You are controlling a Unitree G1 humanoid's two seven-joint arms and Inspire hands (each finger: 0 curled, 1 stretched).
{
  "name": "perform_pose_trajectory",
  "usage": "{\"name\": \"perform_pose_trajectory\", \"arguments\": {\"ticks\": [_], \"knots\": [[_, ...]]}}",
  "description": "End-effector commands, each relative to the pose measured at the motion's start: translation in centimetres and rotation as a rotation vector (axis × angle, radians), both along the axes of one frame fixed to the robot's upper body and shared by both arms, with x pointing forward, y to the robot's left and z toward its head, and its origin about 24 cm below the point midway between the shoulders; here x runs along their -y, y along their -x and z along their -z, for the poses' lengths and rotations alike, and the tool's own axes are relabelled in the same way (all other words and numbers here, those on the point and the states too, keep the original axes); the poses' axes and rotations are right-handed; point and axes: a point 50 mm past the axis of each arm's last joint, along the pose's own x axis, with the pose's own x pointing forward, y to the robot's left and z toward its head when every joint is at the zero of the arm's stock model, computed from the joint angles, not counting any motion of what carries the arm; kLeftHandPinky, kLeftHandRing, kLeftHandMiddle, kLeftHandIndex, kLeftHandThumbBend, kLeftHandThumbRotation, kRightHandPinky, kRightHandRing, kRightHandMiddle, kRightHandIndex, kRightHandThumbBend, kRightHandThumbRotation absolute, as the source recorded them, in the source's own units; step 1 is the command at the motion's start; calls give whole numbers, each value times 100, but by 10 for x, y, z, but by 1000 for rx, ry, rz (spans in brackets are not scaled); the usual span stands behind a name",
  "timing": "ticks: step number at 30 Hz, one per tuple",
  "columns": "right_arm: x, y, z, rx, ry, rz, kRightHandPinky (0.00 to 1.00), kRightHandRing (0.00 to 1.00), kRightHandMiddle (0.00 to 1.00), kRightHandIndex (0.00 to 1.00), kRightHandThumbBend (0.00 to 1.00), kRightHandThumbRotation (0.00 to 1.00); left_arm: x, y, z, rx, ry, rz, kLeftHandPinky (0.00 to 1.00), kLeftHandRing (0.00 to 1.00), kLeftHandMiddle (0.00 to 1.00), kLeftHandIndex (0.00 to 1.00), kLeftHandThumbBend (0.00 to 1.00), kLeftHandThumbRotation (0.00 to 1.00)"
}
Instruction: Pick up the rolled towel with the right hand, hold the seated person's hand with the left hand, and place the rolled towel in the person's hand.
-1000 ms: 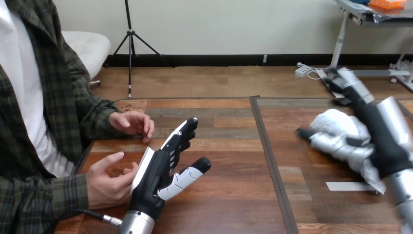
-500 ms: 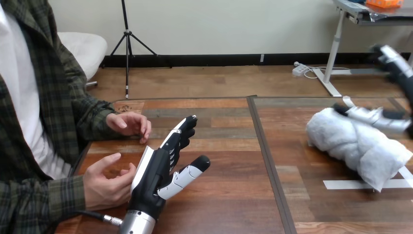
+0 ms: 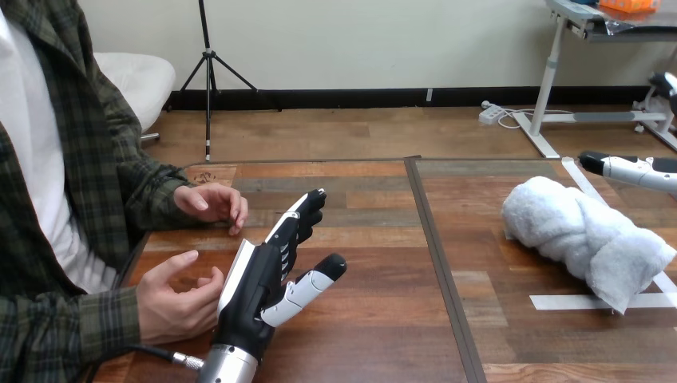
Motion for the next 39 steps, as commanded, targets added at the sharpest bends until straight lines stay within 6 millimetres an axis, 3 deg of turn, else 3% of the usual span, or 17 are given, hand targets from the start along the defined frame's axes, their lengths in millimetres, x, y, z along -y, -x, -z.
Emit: {"name": "perform_pose_trajectory", "arguments": {"ticks": [1, 19, 25, 26, 28, 31, 35, 39], "knots": [[0, -27, -22, -27, 46, 19, 87, 99, 98, 97, 100, 46, 3, -12, -19, 102, 25, 13, 93, 92, 93, 90, 100, 75], [14, -51, 2, -298, 72, 116, 80, 91, 95, 96, 100, 43, 5, -6, -21, 127, 34, 24, 92, 92, 93, 91, 100, 77], [16, -52, 8, -361, 68, 124, 70, 86, 91, 96, 100, 44, 4, -3, -22, 138, 32, 25, 92, 92, 92, 90, 100, 78], [16, -53, 9, -366, 55, 132, 58, 74, 80, 97, 100, 43, 4, -3, -22, 139, 33, 25, 92, 92, 92, 90, 100, 78], [16, -53, 11, -384, 74, 131, 49, 66, 72, 97, 100, 42, 4, -2, -23, 145, 32, 26, 92, 91, 92, 90, 100, 78], [15, -53, 14, -408, 111, 119, 46, 65, 73, 96, 100, 44, 3, 0, -24, 151, 31, 29, 92, 91, 92, 90, 100, 78], [15, -53, 18, -432, 91, 123, 35, 50, 57, 97, 100, 45, 3, 1, -24, 152, 45, 29, 92, 91, 92, 90, 100, 78], [15, -53, 20, -451, 82, 127, 31, 44, 51, 97, 100, 46, 3, 3, -25, 156, 41, 29, 92, 91, 92, 90, 100, 78]]}}
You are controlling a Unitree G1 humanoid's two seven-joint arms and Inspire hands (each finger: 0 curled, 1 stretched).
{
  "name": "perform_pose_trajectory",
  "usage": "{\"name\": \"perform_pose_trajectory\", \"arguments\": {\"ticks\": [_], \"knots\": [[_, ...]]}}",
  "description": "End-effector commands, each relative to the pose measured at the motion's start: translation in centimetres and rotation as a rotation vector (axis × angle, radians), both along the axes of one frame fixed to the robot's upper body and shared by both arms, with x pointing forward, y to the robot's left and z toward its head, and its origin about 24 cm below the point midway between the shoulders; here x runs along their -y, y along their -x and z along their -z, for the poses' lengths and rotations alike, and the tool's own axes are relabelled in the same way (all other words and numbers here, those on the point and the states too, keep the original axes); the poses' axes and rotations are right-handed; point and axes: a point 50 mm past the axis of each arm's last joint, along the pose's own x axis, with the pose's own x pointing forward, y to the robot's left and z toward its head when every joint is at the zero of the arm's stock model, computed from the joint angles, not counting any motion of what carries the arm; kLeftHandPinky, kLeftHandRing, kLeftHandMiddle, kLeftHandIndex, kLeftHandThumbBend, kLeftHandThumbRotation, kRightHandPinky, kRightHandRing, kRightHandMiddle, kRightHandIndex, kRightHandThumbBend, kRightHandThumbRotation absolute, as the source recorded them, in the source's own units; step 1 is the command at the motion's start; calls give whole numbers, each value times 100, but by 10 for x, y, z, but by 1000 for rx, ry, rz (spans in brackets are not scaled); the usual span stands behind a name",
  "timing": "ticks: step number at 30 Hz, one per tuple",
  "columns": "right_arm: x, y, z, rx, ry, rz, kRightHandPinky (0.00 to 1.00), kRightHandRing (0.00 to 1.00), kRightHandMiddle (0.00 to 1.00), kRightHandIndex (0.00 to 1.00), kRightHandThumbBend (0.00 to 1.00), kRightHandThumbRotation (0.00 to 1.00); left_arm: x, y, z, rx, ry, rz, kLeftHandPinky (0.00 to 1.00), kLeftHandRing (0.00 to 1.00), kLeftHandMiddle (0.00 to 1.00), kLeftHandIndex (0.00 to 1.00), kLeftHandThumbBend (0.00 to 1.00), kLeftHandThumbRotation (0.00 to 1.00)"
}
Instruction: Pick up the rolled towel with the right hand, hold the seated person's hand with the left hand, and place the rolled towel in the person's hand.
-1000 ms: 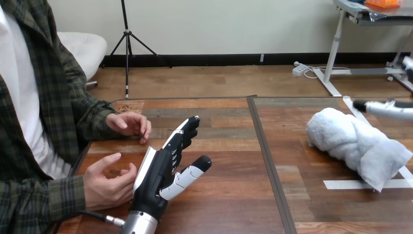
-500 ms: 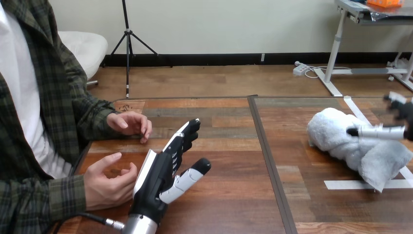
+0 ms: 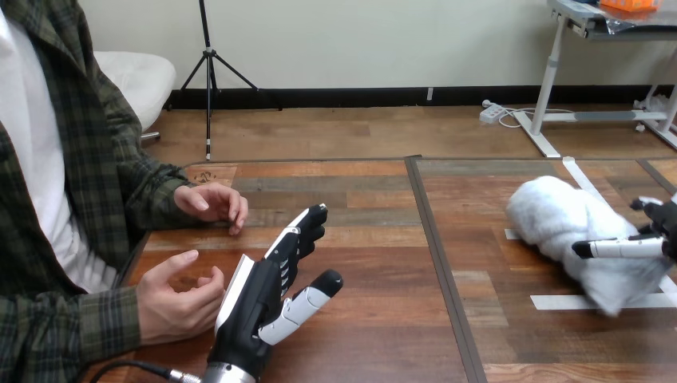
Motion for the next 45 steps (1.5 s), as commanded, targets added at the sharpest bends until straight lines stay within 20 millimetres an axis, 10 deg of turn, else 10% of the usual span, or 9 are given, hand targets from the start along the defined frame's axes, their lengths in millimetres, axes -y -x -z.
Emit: {"name": "perform_pose_trajectory", "arguments": {"ticks": [1, 14, 22, 29, 32, 37, 45], "knots": [[-9, -31, -49, 114, 18, -43, 29, 41, 49, 97, 100, 46, 4, -11, -31, 174, 36, 15, 92, 91, 92, 90, 100, 78], [-12, -31, -40, 9, 64, -56, 35, 56, 66, 98, 100, 52, 5, -5, -34, 177, 57, 25, 92, 91, 92, 90, 100, 78], [-14, -31, -35, -22, 101, -68, 21, 38, 48, 97, 100, 53, 6, -1, -35, 179, 59, 27, 91, 91, 92, 90, 100, 80], [-17, -31, -32, -71, 181, -103, 28, 48, 57, 95, 100, 54, 7, 5, -36, 172, 83, 40, 91, 91, 92, 90, 100, 80], [-16, -30, -30, -70, 187, -98, 18, 32, 42, 94, 100, 55, 7, 7, -37, 169, 95, 44, 92, 91, 92, 90, 100, 79], [-17, -30, -29, -95, 206, -100, 21, 34, 47, 92, 100, 55, 7, 11, -37, 171, 98, 42, 92, 91, 92, 90, 100, 79], [-17, -29, -24, -94, 217, -90, 50, 68, 75, 85, 100, 49, 6, 16, -38, 162, 106, 29, 93, 91, 92, 90, 100, 79]]}}
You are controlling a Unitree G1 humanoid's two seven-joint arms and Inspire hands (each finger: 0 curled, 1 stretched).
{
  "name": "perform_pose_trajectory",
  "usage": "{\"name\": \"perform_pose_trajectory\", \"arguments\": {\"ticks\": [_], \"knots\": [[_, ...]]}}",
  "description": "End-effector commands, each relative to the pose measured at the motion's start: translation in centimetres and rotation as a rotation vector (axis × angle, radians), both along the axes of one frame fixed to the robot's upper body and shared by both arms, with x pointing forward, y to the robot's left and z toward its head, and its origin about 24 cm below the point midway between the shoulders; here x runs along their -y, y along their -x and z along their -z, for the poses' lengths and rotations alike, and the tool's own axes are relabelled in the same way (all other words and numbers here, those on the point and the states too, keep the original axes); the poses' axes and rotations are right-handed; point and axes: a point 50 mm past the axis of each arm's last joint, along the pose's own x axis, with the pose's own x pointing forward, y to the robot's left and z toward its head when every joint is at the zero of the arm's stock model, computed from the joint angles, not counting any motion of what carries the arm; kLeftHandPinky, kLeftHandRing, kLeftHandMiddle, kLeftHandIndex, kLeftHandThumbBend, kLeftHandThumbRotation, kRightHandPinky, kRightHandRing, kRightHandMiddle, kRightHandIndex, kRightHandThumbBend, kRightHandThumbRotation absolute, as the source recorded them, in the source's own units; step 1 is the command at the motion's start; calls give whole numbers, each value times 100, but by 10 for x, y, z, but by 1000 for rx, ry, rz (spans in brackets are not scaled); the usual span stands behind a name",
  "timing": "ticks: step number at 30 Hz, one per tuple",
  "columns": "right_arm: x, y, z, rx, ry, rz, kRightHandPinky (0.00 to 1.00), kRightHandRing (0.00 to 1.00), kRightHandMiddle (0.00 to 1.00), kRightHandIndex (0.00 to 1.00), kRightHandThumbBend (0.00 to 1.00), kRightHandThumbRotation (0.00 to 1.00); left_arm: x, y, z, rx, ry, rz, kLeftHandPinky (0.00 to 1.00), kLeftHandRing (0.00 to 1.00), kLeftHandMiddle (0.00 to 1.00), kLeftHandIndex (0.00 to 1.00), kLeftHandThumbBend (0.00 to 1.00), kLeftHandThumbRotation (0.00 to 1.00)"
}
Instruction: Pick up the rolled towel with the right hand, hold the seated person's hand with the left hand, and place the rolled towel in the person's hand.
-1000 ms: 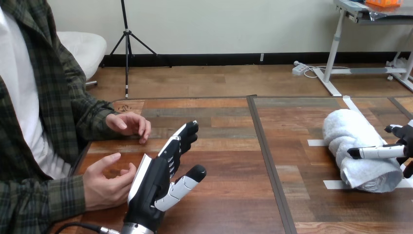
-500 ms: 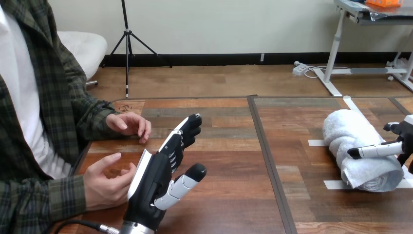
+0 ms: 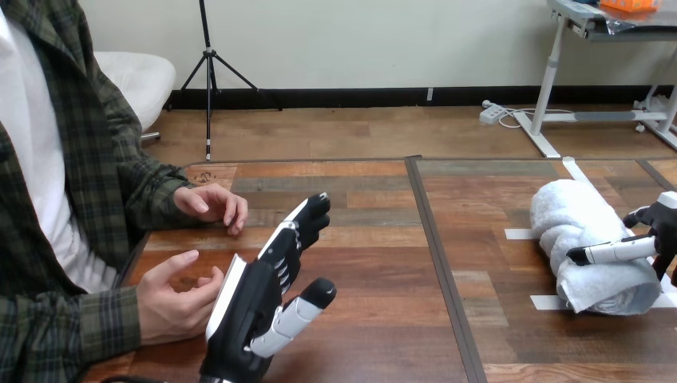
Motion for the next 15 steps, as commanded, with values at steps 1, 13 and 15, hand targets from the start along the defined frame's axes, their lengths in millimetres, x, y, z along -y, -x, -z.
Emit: {"name": "perform_pose_trajectory", "arguments": {"ticks": [1, 13, 15], "knots": [[-11, -16, -17, 77, 14, -19, 52, 69, 76, 84, 100, 48, 2, -5, -15, 69, 15, 0, 93, 91, 92, 90, 100, 79], [-23, -20, -10, 132, -30, 53, 30, 41, 53, 67, 96, 21, 1, -3, -16, 66, 14, -9, 92, 90, 92, 90, 100, 79], [-25, -20, -9, 135, -35, 50, 29, 39, 52, 66, 93, 15, 2, -3, -16, 67, 12, -9, 92, 91, 92, 90, 100, 79]]}}
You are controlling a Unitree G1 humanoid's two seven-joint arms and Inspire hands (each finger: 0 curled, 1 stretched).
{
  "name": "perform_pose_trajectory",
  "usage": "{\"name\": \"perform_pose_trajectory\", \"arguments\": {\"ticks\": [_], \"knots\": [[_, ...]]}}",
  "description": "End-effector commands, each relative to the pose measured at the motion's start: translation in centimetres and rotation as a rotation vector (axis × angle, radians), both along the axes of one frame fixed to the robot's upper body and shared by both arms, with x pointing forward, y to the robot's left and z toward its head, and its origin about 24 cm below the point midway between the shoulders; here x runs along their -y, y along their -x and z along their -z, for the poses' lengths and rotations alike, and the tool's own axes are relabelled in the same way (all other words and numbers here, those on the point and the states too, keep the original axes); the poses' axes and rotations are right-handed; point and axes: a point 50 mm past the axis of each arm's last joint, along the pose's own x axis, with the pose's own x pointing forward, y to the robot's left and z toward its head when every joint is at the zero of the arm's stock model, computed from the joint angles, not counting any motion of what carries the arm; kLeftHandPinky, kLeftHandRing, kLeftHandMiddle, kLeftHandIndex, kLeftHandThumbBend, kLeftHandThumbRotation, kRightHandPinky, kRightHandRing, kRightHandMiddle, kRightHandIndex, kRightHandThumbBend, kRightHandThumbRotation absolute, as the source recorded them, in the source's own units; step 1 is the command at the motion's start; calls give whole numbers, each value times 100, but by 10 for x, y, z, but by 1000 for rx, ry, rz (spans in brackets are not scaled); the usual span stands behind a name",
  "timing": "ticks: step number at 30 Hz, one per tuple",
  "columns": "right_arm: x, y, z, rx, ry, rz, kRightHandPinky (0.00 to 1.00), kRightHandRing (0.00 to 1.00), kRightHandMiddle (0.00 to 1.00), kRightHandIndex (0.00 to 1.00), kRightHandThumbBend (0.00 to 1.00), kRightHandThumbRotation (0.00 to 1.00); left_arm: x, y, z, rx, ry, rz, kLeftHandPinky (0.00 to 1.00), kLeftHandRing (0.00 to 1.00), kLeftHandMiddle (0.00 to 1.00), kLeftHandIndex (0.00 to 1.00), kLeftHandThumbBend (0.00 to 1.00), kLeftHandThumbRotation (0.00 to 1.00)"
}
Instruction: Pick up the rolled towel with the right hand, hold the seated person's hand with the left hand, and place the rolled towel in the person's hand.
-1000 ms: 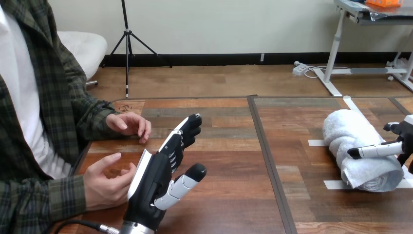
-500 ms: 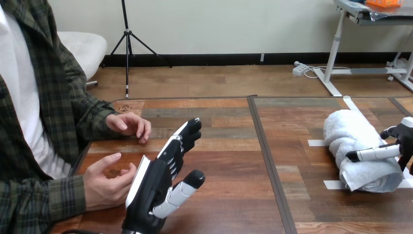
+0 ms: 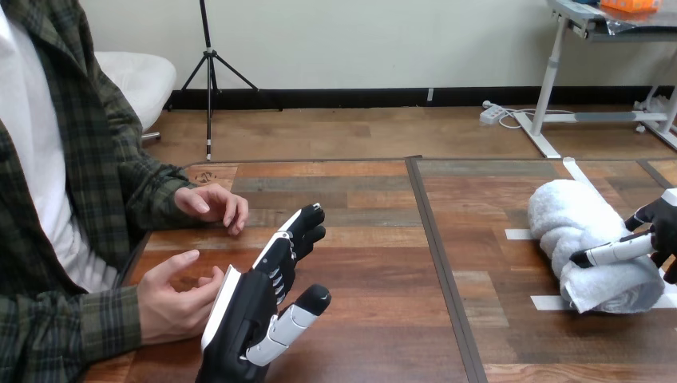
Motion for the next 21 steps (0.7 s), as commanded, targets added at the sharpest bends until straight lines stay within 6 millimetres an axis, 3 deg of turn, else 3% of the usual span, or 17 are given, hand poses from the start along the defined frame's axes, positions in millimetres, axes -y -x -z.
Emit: {"name": "perform_pose_trajectory", "arguments": {"ticks": [1, 4, 8, 21], "knots": [[-22, -19, -12, 69, -6, -30, 29, 38, 52, 65, 93, 13, 4, -11, -21, 104, 6, 9, 92, 91, 92, 90, 100, 79], [-25, -20, -11, 71, -4, -30, 31, 42, 55, 64, 92, 9, 4, -11, -21, 107, 5, 12, 92, 91, 92, 90, 100, 80], [-30, -22, -11, 65, 34, -66, 32, 40, 50, 60, 90, 3, 5, -12, -21, 108, 10, 17, 92, 91, 92, 90, 100, 79], [-42, -28, -11, 110, 12, -87, 32, 41, 49, 53, 86, 0, 7, -12, -22, 106, 6, 18, 92, 91, 92, 90, 100, 78]]}}
